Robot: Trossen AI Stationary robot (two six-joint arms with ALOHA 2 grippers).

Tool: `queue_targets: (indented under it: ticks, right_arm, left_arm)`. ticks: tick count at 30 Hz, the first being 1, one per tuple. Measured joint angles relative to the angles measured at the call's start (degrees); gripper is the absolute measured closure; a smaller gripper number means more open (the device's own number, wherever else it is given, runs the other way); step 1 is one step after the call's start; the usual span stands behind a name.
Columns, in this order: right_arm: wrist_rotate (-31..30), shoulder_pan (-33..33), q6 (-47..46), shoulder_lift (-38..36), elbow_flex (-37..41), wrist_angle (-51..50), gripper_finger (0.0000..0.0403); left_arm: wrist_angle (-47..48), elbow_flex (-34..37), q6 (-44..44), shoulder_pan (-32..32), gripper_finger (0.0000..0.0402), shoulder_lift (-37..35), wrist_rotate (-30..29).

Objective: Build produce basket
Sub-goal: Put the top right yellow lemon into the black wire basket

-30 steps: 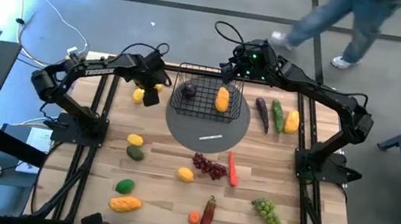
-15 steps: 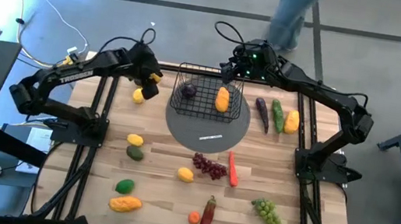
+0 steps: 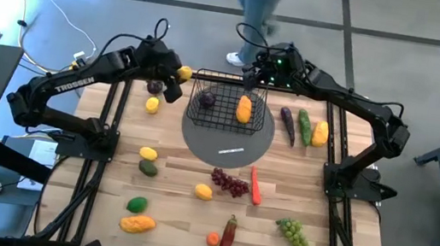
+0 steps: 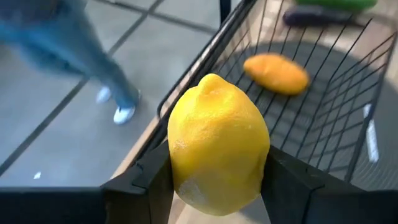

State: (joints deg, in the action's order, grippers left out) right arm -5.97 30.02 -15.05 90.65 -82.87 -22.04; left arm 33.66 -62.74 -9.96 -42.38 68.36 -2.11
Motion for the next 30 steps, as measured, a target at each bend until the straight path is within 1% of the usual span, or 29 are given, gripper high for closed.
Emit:
queue_targets:
  ticks: [6, 14, 19, 24, 30]
  right_arm:
    - [-3.27, 0.16, 0.14, 0.0, 0.0, 0.0, 0.0192]
    - [-3.61, 1.77, 1.79, 0.0, 0.0, 0.0, 0.0192]
    - [-3.59, 2.95, 3.21, 0.0, 0.0, 0.0, 0.0192]
    - [-3.6, 4.3, 3.08, 0.0, 0.0, 0.02, 0.0192]
    - [-6.21, 5.45, 1.67, 0.0, 0.0, 0.02, 0.0192]
  left_arm:
    - [-6.77, 0.0, 2.11, 2.19, 0.022, 0.12, -0.01]
    - [-16.43, -0.05, 8.93, 4.04, 0.022, 1.67, 0.17]
    - [-20.77, -0.05, 11.9, 5.25, 0.022, 4.2, 0.18]
    - [-23.18, -0.06, 12.35, 5.35, 0.022, 7.62, 0.44]
    - [-28.49, -0.07, 12.19, 4.49, 0.022, 12.24, 3.83]
